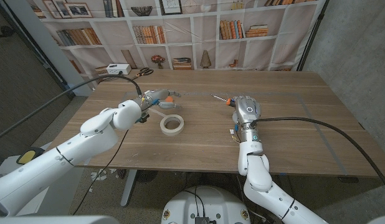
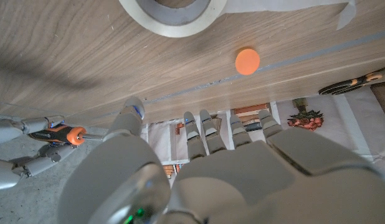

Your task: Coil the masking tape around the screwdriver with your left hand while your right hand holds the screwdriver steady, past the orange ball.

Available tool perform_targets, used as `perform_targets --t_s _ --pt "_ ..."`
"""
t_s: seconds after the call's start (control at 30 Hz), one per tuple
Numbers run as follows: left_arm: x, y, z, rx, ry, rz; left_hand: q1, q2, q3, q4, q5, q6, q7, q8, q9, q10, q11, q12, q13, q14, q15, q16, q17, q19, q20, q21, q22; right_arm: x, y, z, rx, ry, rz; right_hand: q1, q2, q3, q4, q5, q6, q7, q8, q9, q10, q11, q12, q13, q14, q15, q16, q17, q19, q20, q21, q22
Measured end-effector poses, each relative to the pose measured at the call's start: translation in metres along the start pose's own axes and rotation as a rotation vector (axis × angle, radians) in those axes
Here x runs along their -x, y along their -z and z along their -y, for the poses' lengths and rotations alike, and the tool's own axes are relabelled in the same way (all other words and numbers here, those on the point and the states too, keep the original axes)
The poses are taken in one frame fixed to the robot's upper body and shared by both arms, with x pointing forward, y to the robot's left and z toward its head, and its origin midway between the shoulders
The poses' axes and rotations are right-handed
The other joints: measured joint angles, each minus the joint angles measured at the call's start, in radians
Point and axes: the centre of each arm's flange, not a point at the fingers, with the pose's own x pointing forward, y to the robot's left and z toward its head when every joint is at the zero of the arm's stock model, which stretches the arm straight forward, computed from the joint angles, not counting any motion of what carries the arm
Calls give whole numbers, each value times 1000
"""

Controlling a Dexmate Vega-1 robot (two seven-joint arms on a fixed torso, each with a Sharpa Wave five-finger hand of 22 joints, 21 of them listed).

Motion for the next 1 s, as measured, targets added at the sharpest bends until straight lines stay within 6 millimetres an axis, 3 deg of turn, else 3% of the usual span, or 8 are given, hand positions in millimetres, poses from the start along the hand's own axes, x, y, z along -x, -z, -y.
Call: perform_targets --t_s 0.1,0.37,1.0 --pt "4 -3 2 -31 23 -16 1 0 -5 -1 6 5 5 0 0 6 4 0 2 4 -4 2 0 0 0 0 0 1 1 2 -2 9 -1 0 0 0 0 0 0 0 2 0 0 0 0 0 0 0 -1 5 0 0 0 0" --pt "15 -12 6 -100 61 -44 15 -25 -21 -1 14 25 -8 0 4 30 -20 8 7 11 -11 10 0 0 0 0 0 3 1 5 -7 26 -1 1 -1 -7 2 4 0 0 2 0 0 0 3 0 0 0 -5 42 -5 5 9 0" --pt "30 -29 18 -278 144 -142 66 -76 -46 -9 45 101 -13 18 4 48 -37 15 18 22 -22 10 0 0 0 0 -5 11 5 10 -20 62 -2 1 -1 -11 6 8 0 0 1 0 0 0 4 5 9 2 -18 84 -14 4 23 0"
